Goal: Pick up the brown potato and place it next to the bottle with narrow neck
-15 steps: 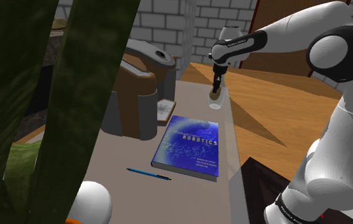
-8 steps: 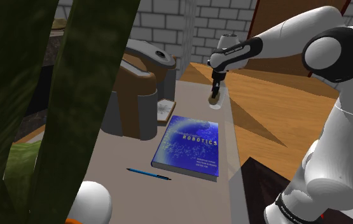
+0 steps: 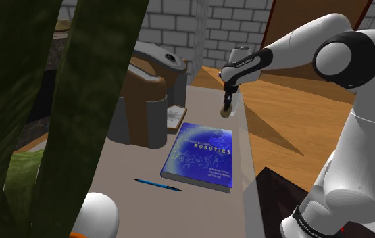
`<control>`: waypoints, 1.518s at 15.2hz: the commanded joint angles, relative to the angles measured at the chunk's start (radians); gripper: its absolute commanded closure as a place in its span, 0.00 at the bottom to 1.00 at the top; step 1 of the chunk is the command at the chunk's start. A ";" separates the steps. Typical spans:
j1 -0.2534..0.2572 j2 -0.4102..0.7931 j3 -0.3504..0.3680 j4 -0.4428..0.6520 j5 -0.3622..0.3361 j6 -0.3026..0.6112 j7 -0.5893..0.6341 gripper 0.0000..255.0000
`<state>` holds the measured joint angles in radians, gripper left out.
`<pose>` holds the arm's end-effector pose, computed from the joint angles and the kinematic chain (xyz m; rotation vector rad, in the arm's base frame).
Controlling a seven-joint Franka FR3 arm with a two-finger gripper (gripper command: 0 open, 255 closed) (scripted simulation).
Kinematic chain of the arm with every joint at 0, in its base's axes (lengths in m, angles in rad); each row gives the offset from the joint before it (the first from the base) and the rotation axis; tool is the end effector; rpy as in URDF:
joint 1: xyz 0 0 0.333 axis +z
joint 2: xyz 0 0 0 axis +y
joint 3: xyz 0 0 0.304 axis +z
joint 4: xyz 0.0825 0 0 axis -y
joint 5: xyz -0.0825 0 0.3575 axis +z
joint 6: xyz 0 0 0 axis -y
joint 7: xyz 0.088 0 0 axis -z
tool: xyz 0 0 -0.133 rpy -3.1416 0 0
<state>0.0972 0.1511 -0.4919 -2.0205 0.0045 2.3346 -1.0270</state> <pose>0.5346 -0.2159 0.3802 2.8185 0.9351 0.1390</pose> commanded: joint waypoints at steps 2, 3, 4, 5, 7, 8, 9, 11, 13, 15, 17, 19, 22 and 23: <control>-0.004 0.022 0.003 -0.016 0.014 0.036 -0.008 1.00; -0.005 0.029 0.004 -0.022 0.018 0.048 -0.010 1.00; -0.006 0.036 0.005 -0.027 0.023 0.060 -0.013 1.00; -0.008 0.044 0.007 -0.033 0.028 0.072 -0.015 1.00; -0.011 0.060 0.010 -0.043 0.039 0.096 -0.021 1.00; -0.012 0.068 0.012 -0.047 0.044 0.108 -0.025 1.00; -0.014 0.076 0.014 -0.052 0.050 0.120 -0.028 1.00; -0.017 0.088 0.016 -0.057 0.058 0.137 -0.032 1.00; -0.017 0.088 0.017 -0.057 0.058 0.137 -0.032 1.00; -0.017 0.088 0.016 -0.057 0.058 0.137 -0.032 1.00; -0.017 0.088 0.016 -0.057 0.058 0.137 -0.032 1.00; -0.016 0.088 0.017 -0.056 0.058 0.136 -0.032 0.00; -0.013 0.084 0.016 -0.060 0.054 0.136 -0.027 0.00; -0.013 0.084 0.016 -0.060 0.054 0.135 -0.027 0.00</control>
<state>0.0842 0.2349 -0.4755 -2.0804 0.0590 2.4703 -1.0542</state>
